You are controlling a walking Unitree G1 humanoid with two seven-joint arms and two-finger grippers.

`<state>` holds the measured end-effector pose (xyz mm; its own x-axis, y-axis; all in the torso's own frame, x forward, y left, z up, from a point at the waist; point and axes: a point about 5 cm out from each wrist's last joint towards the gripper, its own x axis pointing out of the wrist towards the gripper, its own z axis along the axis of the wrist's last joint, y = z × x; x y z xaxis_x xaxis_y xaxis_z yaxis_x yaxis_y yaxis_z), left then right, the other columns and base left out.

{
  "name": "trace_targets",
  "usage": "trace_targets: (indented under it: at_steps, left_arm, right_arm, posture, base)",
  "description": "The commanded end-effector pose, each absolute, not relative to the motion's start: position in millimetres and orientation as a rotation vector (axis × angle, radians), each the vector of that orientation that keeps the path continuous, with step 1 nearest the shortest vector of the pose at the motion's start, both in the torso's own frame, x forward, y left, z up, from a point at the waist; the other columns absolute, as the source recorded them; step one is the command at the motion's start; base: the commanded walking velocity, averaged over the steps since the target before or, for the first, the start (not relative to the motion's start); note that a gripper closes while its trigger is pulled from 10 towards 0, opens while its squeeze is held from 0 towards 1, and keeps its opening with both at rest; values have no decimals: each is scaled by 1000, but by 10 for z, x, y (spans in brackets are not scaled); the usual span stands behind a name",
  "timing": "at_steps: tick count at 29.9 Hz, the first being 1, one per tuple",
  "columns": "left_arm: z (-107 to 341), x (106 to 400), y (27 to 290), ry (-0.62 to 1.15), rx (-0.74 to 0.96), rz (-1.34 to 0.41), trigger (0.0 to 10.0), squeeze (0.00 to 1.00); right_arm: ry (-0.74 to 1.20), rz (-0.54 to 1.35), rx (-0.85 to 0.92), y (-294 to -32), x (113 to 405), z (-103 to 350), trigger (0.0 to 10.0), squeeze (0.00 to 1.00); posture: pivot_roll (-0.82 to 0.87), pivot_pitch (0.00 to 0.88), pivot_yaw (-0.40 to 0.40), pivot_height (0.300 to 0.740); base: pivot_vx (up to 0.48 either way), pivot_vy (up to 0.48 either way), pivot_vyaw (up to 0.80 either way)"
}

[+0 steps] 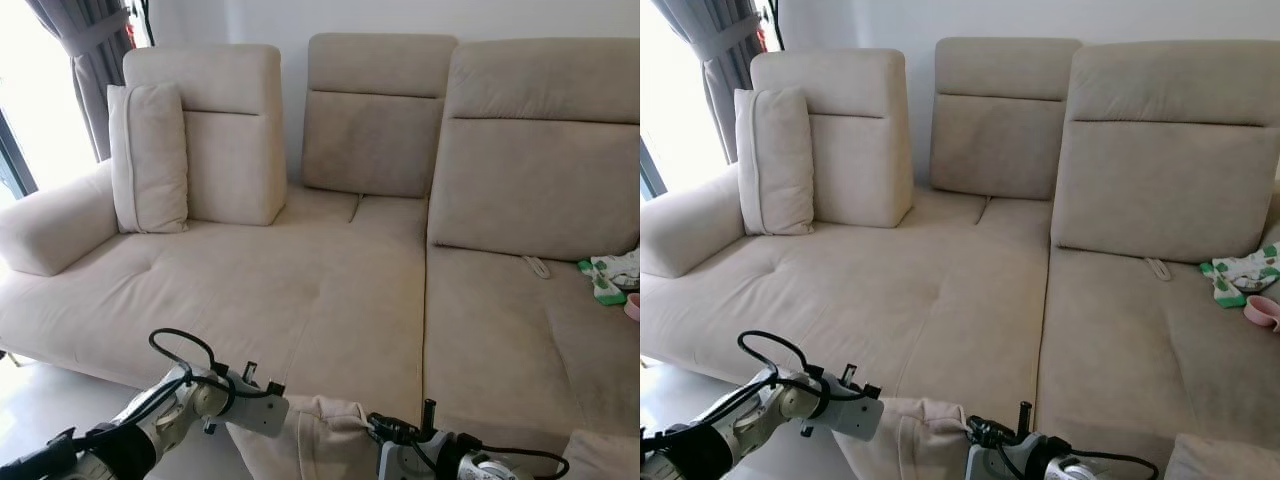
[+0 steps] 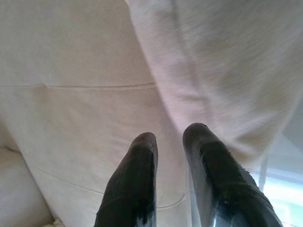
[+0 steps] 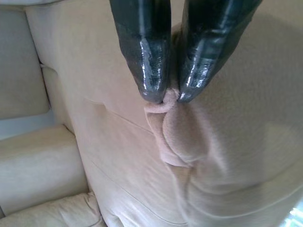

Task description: Move the pillow to the sofa from floor

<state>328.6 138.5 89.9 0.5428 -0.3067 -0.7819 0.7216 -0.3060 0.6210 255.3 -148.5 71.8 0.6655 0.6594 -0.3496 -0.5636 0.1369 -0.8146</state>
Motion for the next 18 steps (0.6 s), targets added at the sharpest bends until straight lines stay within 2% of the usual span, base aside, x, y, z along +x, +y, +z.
trace_targets:
  at_steps: [1,2,3,8,13,14,18]
  left_arm:
    - [816,3245,1454,418,1618,-1077,10000,0]
    - [774,3212,1482,450,1622,-1100,10000,27]
    - [714,3151,1531,504,1628,-1145,10000,1000]
    - [662,3084,1649,605,1657,-1184,10000,1000]
    - [659,3076,1683,632,1663,-1183,10000,1000]
    - [730,3097,1698,646,1647,-1163,10000,0]
    - [771,3104,1694,650,1627,-1164,10000,0]
  right_arm:
    - [-180,846,-1115,-1444,2589,863,10000,0]
    - [-182,841,-1113,-1443,2586,865,10000,0]
    - [-185,833,-1107,-1444,2582,868,10000,0]
    - [-187,820,-1109,-1454,2583,872,10000,0]
    - [-188,815,-1112,-1458,2585,873,10000,0]
    - [-200,788,-1120,-1463,2607,894,10000,0]
    - [-218,762,-1126,-1458,2631,924,10000,0]
  posture:
    - [18,0,55,631]
    - [14,0,56,631]
    - [12,0,57,631]
    - [10,0,58,631]
    - [9,0,58,631]
    - [12,0,59,631]
    - [14,0,60,631]
  base:
    - [0,0,0]
    - [0,0,0]
    - [0,0,0]
    - [0,0,0]
    - [0,0,0]
    - [0,0,0]
    - [0,0,0]
